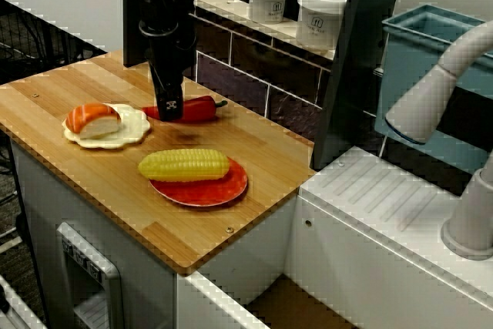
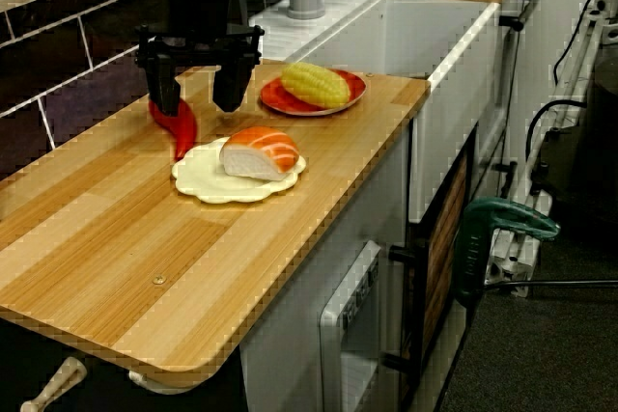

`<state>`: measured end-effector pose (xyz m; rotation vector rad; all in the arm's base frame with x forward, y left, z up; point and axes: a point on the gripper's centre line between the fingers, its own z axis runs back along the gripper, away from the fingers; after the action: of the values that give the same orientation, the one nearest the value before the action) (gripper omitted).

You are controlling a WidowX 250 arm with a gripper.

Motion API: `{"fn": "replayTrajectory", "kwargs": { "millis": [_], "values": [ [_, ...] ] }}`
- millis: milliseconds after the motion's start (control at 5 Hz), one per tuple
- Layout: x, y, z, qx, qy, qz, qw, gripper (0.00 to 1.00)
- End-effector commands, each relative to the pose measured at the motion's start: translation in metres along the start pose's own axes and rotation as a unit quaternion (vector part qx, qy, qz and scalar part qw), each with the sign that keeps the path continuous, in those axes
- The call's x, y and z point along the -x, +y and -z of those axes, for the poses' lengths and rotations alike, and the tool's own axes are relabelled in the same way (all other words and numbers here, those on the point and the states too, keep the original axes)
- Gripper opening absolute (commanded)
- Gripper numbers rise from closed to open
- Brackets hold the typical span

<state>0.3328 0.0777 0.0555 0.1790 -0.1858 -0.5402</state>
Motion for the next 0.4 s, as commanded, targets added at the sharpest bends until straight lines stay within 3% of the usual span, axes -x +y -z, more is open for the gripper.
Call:
{"fn": "replayTrajectory", "kwargs": {
  "millis": [0, 200],
  "values": [
    [0.042, 0.037, -0.062, 0.002, 0.012, -0.107, 0.9942, 1.00],
    [0.068, 0.044, -0.081, 0.011, 0.019, -0.164, 0.9862, 1.00]
  ]
}}
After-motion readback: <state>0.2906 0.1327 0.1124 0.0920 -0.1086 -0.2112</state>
